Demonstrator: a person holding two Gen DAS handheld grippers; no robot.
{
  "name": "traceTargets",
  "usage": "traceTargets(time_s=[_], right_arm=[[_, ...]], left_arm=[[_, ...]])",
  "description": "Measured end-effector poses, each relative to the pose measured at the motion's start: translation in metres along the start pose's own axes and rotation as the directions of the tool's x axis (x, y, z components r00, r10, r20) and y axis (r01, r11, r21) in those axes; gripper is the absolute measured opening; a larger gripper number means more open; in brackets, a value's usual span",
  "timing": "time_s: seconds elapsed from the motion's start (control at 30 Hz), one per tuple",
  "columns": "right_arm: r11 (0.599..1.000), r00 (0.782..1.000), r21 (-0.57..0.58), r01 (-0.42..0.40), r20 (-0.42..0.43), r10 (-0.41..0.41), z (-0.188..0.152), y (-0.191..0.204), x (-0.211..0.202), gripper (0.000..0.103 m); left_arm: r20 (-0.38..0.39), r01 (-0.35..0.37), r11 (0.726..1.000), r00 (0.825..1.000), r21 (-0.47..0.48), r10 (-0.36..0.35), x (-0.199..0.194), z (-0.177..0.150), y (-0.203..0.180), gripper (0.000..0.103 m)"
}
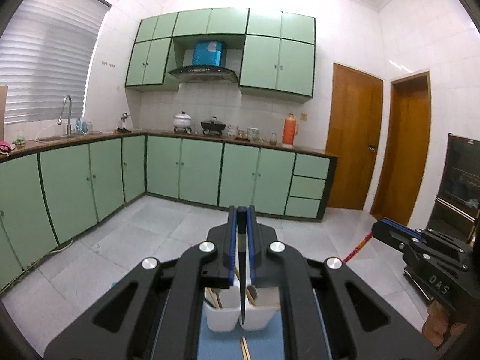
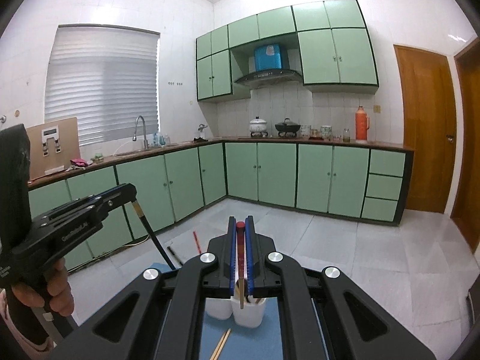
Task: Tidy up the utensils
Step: 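Lift both chopsticks upright and lower them into the white holder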
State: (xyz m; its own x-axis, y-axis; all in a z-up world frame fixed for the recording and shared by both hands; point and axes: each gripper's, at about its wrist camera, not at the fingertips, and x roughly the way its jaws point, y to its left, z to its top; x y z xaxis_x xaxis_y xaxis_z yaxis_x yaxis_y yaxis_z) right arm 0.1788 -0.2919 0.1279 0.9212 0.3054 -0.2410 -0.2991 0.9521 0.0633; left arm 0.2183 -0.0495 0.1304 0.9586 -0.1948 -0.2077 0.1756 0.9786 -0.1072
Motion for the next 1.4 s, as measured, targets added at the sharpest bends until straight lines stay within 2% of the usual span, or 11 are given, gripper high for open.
traceTargets(time_s=[0.17, 0.37, 0.67, 1.13, 1.23, 1.3, 1.33, 1.4], right_arm=[[1.000, 1.000, 0.006, 0.013, -0.002, -0.013, 0.006, -0.006, 0.023, 0.006], [0.999, 0.999, 0.008, 0.034, -0.038, -0.033, 0.000, -0.014, 0.061, 0.006], [0.999, 0.992, -0.008, 0.041, -0.120, -0.041, -0.030, -0.013, 0.116, 0.006], [1.000, 0.973, 0.022, 0.019, -0.232, -0.014, -0.070, -0.016, 0.143, 0.008], [0.999, 0.973, 0.037, 0.030, -0.230, -0.021, -0.074, -0.021, 0.139, 0.020], [0.998, 0.975, 0.055, 0.041, -0.221, -0.028, -0.074, -0.026, 0.133, 0.025], [0.997, 0.977, 0.067, 0.045, -0.213, -0.030, -0.073, -0.029, 0.129, 0.028], [0.994, 0.980, 0.087, 0.060, -0.196, -0.042, -0.071, -0.035, 0.120, 0.036]], left_arm=[[0.025, -0.028, 1.000, 0.999, -0.014, 0.029, 0.025, 0.007, 0.004, 0.006], [0.021, -0.052, 0.998, 0.998, -0.020, 0.052, 0.058, 0.002, 0.010, 0.006], [-0.050, -0.080, 0.997, 0.996, 0.003, 0.080, 0.108, -0.032, 0.015, 0.006], [-0.187, -0.087, 0.996, 0.979, -0.004, 0.084, 0.133, -0.079, 0.038, 0.007], [-0.193, -0.084, 0.996, 0.978, -0.006, 0.081, 0.129, -0.082, 0.042, 0.018], [-0.184, -0.079, 0.997, 0.980, -0.010, 0.075, 0.124, -0.081, 0.044, 0.031], [-0.174, -0.077, 0.997, 0.982, -0.012, 0.074, 0.119, -0.080, 0.046, 0.034], [-0.152, -0.069, 0.997, 0.986, -0.019, 0.066, 0.108, -0.077, 0.048, 0.048]])
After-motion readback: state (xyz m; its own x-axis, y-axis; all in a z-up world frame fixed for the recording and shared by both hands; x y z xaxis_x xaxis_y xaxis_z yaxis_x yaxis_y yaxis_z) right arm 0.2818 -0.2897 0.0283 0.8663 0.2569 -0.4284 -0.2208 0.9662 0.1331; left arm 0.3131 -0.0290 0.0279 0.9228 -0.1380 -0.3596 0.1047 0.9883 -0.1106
